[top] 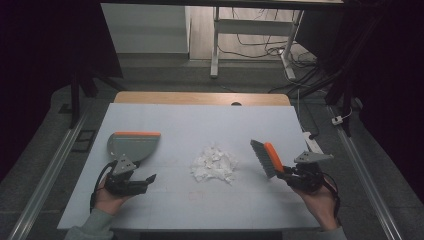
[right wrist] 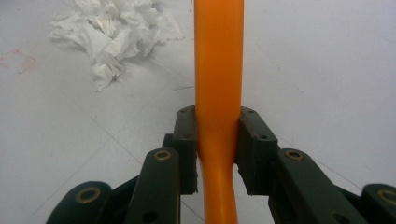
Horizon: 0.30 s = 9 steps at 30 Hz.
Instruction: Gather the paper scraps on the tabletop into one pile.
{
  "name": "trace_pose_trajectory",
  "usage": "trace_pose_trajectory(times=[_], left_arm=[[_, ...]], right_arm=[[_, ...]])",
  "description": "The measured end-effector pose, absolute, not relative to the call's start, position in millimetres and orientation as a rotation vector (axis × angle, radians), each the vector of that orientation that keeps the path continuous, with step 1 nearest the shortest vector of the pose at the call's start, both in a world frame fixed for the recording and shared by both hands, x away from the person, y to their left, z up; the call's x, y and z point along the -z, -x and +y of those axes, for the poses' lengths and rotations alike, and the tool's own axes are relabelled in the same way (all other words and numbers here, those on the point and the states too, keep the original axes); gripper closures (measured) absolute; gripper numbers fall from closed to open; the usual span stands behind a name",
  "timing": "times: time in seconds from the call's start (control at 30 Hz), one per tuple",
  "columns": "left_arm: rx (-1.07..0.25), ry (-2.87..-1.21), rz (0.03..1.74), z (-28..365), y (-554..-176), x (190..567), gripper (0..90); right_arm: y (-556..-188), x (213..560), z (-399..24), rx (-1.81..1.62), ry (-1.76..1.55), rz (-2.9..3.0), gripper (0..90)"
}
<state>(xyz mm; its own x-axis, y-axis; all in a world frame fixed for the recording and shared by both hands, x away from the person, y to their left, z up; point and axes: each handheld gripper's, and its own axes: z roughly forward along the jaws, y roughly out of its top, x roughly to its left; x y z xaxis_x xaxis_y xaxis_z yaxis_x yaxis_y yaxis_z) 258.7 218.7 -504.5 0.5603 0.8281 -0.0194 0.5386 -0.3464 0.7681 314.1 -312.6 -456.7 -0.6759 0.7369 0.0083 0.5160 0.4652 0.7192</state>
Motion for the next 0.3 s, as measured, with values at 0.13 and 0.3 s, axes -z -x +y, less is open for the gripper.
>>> trace_pose_trajectory(times=[0.13,0.3], left_arm=[[-0.488,-2.04,1.093,218.7,-258.5,504.7,25.8],[-0.489,-2.038,1.093,219.0,-257.5,504.2,25.8]], right_arm=[[-313.5,457.4,-313.1,-1.033,-1.06,2.408,70.8],[-312.7,457.0,-313.1,-1.044,-1.048,2.399,70.7]])
